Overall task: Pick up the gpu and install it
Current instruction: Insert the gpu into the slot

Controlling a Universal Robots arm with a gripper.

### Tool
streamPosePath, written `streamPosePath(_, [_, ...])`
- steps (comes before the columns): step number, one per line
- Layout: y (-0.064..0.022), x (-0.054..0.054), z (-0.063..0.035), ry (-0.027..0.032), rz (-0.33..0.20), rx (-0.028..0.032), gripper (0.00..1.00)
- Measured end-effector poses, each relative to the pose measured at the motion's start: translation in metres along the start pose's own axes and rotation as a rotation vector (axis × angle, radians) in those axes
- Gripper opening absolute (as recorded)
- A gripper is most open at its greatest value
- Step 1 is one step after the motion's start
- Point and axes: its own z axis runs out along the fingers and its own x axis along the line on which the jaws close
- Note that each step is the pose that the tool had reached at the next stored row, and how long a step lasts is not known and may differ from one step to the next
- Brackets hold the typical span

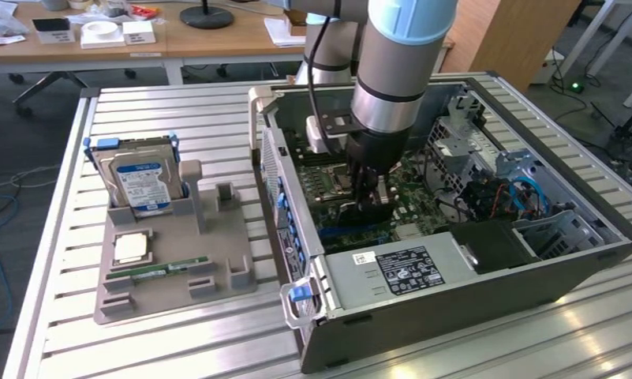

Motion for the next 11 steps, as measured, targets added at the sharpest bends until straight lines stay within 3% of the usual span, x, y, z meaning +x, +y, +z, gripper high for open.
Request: streamPosePath(11, [0.0002,0.0001,0.0013,-0.0011,0.000,0.0005,0.26])
